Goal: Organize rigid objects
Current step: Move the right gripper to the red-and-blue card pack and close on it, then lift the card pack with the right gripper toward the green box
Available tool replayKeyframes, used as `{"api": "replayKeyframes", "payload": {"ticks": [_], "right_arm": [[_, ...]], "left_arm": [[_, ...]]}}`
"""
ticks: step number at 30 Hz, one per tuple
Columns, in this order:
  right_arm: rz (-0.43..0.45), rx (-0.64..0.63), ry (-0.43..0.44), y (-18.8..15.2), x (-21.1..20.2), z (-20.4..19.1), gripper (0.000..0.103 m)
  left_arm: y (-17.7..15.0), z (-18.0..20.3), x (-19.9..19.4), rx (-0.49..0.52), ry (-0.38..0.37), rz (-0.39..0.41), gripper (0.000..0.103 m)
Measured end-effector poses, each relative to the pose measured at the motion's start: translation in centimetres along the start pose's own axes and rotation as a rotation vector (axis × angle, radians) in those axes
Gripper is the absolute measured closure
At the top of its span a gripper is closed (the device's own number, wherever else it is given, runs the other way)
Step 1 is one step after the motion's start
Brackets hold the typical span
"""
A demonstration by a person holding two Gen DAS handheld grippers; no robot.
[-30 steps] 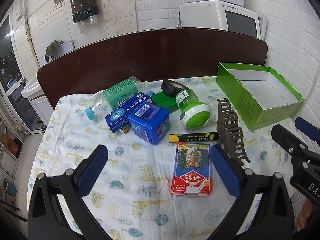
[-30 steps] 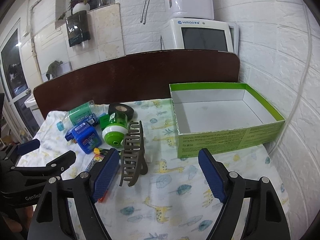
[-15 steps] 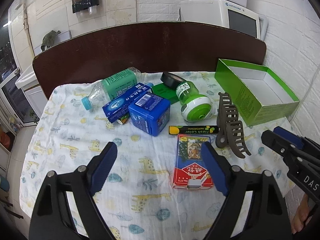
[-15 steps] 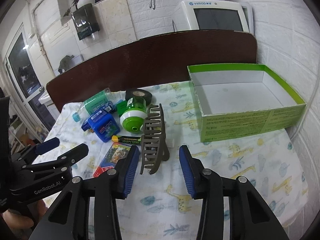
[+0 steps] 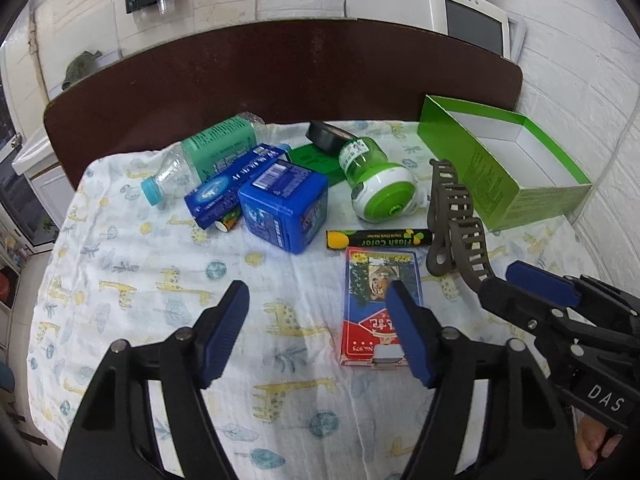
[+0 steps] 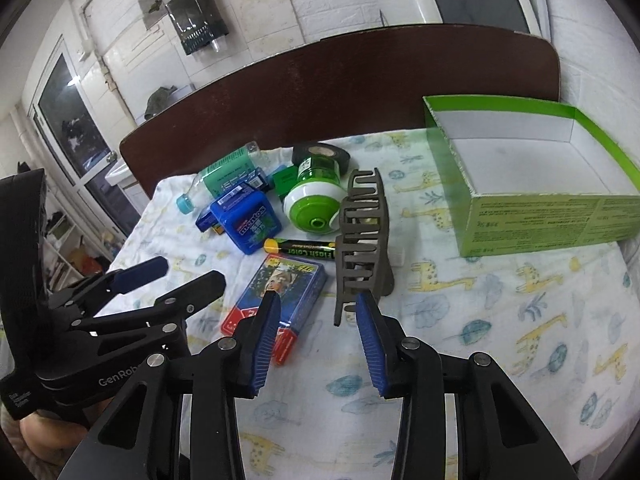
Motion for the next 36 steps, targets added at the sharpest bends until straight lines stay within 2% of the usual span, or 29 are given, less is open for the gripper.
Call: {"api": "replayKeyframes", "payload": {"ticks": [3,7,9,11,21,23,26,30,36], "right_arm": [[-0.052,0.047,0.077,-0.7,1.4,-0.5,0.07],[-0.094,0.077,0.122,-1.0,3.1,-1.1,0.071],[-0.106,0.079,0.12,-1.1,3.6,-1.4,0.071],[-0.12,0.08,0.131,-1.3,3.9,-1.8,0.071],[-0.21,0.176,0.148,-2.1,6.4,-1.2,0.071],[-0.224,0.212,0.166,-2.1,6.9,-1.0,0.077],[-0.23,0.23,0.179,-2.0,7.0,-0.9,0.079],[-0.233,0.219,0.171,-1.8,7.1,-1.1,0.079],[-0.204,0.168,0.164,-1.2,6.5,-1.6,0.081]], "left_arm": [[-0.8,-0.1,1.1,0.004,-0.067,-0.05,0.046],[-1.4,0.2,2.1,-0.008,-0.126,-0.084,0.052],[-1.6,0.5,2.4,0.004,-0.147,-0.099,0.065],[-2.0,1.1,2.8,0.022,-0.171,-0.124,0.07],[-2.0,1.1,3.5,-0.003,-0.262,-0.152,0.068],[-2.1,1.4,3.6,-0.004,-0.299,-0.161,0.07],[-2.2,2.1,3.7,-0.008,-0.365,-0.176,0.074],[-2.2,2.2,3.6,0.0,-0.354,-0.182,0.075],[-1.6,2.2,2.4,0.041,-0.299,-0.145,0.078]]}}
Point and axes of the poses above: each gripper's, at about its wrist camera, not at the fingertips, and x roughly the way its jaws point, z to its right, y to its top, the point moved 10 cm from there along x, roughly the way its jaws point, and after that the axes turned 1 degree about -z, right-handed, at the moved point
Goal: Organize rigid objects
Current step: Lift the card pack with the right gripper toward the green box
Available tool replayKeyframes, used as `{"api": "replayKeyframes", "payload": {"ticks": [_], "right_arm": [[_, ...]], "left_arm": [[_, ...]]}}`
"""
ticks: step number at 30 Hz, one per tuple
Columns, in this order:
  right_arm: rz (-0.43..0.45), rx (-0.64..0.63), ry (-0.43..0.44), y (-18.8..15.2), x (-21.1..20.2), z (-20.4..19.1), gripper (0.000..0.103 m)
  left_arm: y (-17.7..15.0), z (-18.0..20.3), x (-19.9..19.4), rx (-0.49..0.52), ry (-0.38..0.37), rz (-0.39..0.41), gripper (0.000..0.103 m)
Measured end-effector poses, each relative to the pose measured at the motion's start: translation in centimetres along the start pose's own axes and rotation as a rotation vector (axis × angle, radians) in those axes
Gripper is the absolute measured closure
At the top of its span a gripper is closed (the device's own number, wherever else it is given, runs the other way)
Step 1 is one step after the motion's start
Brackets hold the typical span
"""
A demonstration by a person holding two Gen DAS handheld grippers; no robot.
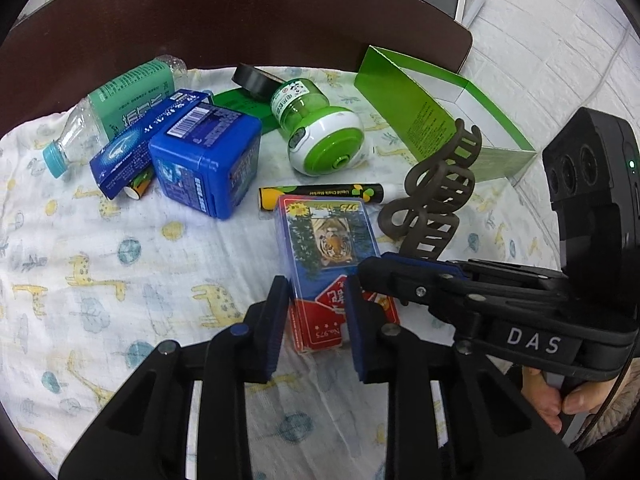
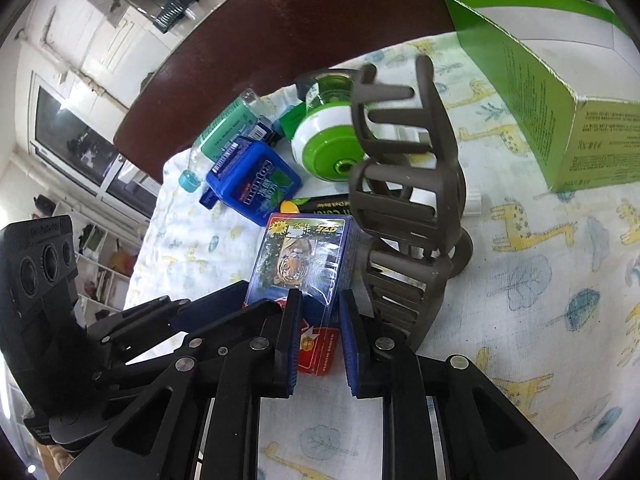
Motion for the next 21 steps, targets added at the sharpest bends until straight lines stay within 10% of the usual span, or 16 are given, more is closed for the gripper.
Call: {"api": "replayKeyframes", "payload": {"ticks": [21], "right_arm": [[0.271,-0.06,0.062,6.9,-10.6,0.4,0.081]], "left_arm": [[9.4,7.6,-4.0,0.215,0.08,0.163,0.078]]}}
Point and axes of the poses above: each gripper's, at about its wrist camera, not at the fingertips, and x roughly the way its jaws point, z to its right, y to its top, the point moved 10 cm from there along x, roughly the way its jaws point, and after that the axes turned 1 degree about -z, right-handed, at the moved point
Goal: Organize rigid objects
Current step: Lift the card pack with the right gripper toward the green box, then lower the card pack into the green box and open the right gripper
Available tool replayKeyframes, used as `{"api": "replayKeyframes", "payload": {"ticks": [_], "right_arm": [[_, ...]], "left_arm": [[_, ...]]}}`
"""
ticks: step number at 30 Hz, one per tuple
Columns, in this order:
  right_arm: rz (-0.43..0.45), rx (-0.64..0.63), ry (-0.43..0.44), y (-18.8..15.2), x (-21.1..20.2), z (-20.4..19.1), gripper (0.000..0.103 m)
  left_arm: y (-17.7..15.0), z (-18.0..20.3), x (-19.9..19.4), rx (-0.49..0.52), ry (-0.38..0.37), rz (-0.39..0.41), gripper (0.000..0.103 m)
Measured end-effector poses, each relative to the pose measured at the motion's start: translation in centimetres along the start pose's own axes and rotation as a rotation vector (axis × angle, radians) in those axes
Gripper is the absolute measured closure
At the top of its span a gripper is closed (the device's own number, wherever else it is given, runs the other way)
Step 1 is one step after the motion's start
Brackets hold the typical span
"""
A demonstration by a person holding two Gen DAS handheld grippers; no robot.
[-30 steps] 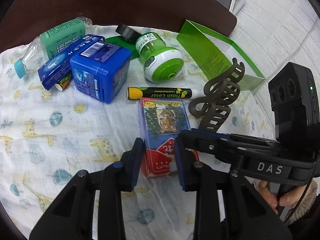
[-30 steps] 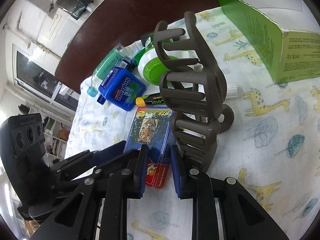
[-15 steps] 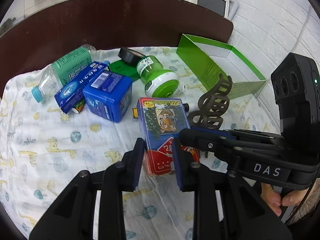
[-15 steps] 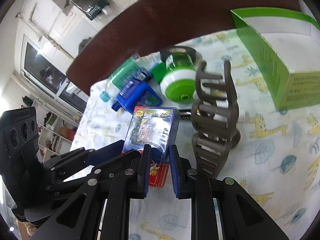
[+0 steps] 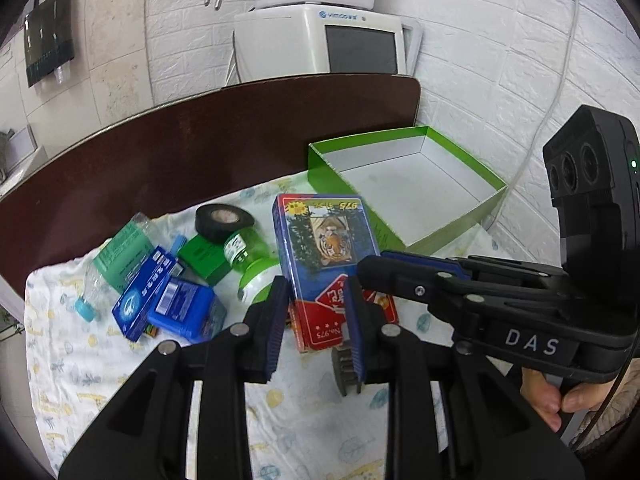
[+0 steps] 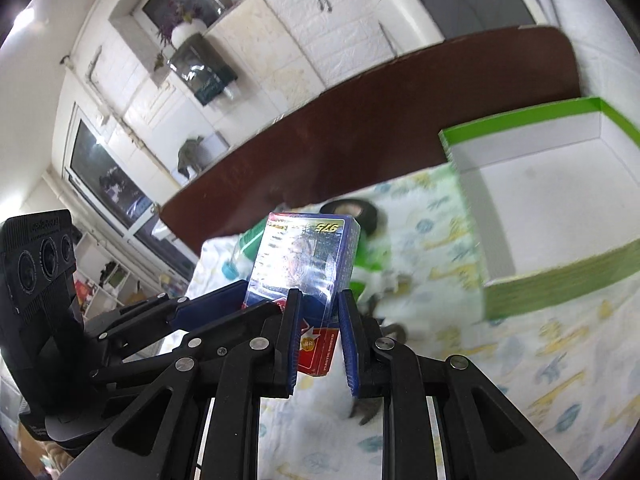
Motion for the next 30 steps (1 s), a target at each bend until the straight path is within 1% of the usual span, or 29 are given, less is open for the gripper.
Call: {"api": "replayKeyframes", "payload": {"ticks": [9,13,17,24,30], "right_arm": [[0.105,0.061,-0.079,4.4,-4.4,7.5,0.081],[0.129,0.094,-0.099,6.2,-5.2,10.9,0.081],[0.137,0.11,-0.124,8.1,-5.2,14.2,0.081],[0.1,0.132,-0.186,8.7,-4.6,19.7,0.081],[0.064,0.16,-0.229,7.9,-3.7,23.2,0.082]], "left_arm": [[5.4,6.4,4.1,0.094,-0.081,-0.001,0.078],[7.7,8.7,6.5,0.122,-0.105,-0.014,0.078],[9.3,10.6,9.2,0.129,-0.128,-0.046,0.079],[10.2,13.0,14.0,0.118,-0.163,-0.123,0.081],[9.3,14.4,17.1,0.115,-0.193,-0.191,0.081]]}}
Point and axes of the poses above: each gripper's, at about its wrist camera, not at the fingertips, and x roughly the way its jaws point, z to its right, y to its top, the point moved 10 cm from there along x, roughly the way its jaws point, and after that the axes turned 1 degree about -z, right-handed, at the moved point
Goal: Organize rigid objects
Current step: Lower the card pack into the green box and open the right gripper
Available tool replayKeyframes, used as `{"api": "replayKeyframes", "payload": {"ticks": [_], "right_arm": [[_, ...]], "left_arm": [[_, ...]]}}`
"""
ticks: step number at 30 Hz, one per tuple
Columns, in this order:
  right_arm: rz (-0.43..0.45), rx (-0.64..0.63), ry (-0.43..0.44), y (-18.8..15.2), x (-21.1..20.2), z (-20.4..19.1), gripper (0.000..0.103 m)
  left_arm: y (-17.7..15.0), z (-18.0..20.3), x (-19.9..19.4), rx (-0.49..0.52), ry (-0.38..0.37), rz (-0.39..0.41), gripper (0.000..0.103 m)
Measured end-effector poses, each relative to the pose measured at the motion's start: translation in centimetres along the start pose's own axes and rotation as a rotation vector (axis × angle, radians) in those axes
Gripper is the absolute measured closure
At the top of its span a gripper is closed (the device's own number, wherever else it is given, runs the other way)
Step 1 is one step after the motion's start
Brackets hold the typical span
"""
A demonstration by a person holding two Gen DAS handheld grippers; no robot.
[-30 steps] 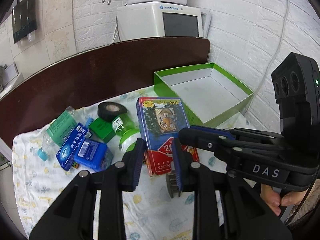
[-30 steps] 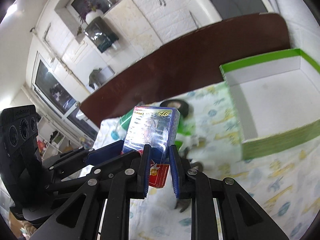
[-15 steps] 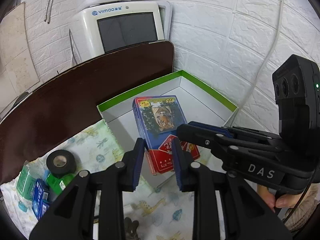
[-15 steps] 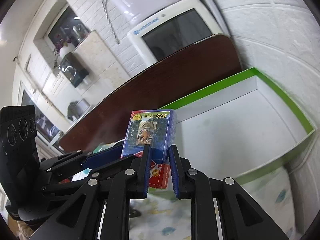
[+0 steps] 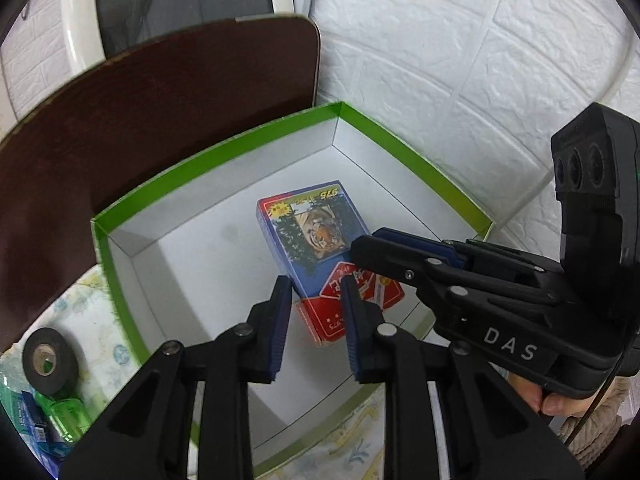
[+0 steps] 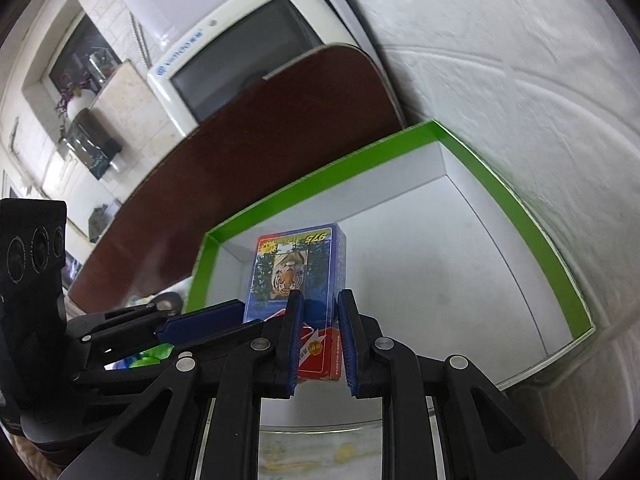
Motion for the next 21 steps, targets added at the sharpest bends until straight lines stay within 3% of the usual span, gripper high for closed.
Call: {"api": "replayKeyframes", "payload": {"ticks": [2,3,5,7,10,21], "right_arm": [[0.003,-0.009,-0.027,-0.1,0.3,0.6,0.088],[0.006,-0.023,-0.037,-0.2,0.3,0.6,0.091],[-0.008,-0.017,-0.012,-0.4,0.6,0.3,0.096],[-0.003,-0.02,-0.042,-0.4,0.8,0.6,0.096],[0.006,-0.028,-0.044,-0.6,0.8,0.4,0.096],[0.012,-0.087,-0.024,-1.4,-0.4,-3.4,0.096]], "left_arm": [[-0.2,0.2,0.7,0.008,0.004,-0.015,0.083],[-0.2,0.7,0.9,0.017,-0.024,-0.022,0.093],[-0.2,1.4,1.1,0.036,-0.045,-0.031,0.103],[-0.2,1.3,1.1,0.067,0.0,-0.028,0.103],[-0.7,0.6,0.7,0.043,-0.012,-0.038,0.102],[-2.2,-1.6,-3.9,0.04,0.059,0.024,0.1]]}}
Point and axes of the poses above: each gripper's, at about its wrist camera, not at the fingertips, and x roughly the way its jaws point, z to its right, y to its top, the point moved 10 cm from there along x, roughly the way its jaws point, and after that the axes turned 1 degree about -z, right-handed, at the moved point
